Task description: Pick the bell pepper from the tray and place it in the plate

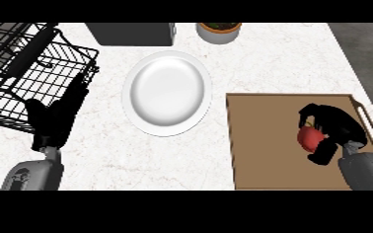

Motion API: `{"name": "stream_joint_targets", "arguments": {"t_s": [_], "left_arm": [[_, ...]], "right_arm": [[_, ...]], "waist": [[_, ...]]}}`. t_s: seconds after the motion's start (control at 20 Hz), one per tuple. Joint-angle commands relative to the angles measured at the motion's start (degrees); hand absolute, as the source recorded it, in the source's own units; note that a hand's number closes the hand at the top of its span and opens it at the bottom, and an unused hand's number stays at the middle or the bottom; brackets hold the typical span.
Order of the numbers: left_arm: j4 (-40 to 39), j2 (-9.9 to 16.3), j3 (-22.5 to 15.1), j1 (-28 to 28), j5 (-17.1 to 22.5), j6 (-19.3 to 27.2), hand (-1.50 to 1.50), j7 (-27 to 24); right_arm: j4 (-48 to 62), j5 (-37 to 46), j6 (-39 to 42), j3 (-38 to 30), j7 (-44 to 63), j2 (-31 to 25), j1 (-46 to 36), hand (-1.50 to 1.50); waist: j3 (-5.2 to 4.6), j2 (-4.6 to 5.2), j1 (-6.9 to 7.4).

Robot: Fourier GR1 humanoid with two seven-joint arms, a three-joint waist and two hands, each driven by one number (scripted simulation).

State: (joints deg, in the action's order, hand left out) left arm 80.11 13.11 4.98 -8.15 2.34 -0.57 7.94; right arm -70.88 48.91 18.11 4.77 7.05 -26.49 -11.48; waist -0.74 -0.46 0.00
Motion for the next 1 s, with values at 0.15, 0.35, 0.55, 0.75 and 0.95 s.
{"name": "stream_joint_targets", "arguments": {"t_s": [0.15, 0.35, 0.55, 0.75, 0.95], "left_arm": [[-0.34, -1.27, -0.89, -1.84, -1.24, 0.99, 0.0, 1.83], [-0.26, -1.63, -2.65, -3.73, -0.32, -1.76, 0.0, 1.09], [-0.12, -2.56, -4.12, -5.89, -0.71, -1.93, 0.0, 2.05], [-0.92, -3.29, -4.81, -5.82, -1.91, -0.76, 0.0, 2.47], [-1.47, -2.7, -3.48, -5.29, -1.2, -0.68, 0.0, 2.9]], "right_arm": [[-7.72, 3.61, -4.86, 6.72, 1.96, 9.9, 2.28, 1.5], [-9.1, 6.9, -1.61, 22.19, 1.64, 25.21, -6.16, 1.5], [-12.42, 6.03, -6.57, 32.64, 6.95, 26.1, -11.35, 1.5], [-16.92, 6.11, -20.17, 39.5, 15.0, 26.34, -15.12, 1.5], [-19.58, 11.71, -29.94, 44.91, 27.65, 26.43, -19.63, 1.5]], "waist": [[0.71, 0.3, -0.43], [0.7, 1.22, 6.33], [0.83, 0.75, 7.86], [0.86, 0.38, 6.42], [0.67, -0.17, 5.23]]}}
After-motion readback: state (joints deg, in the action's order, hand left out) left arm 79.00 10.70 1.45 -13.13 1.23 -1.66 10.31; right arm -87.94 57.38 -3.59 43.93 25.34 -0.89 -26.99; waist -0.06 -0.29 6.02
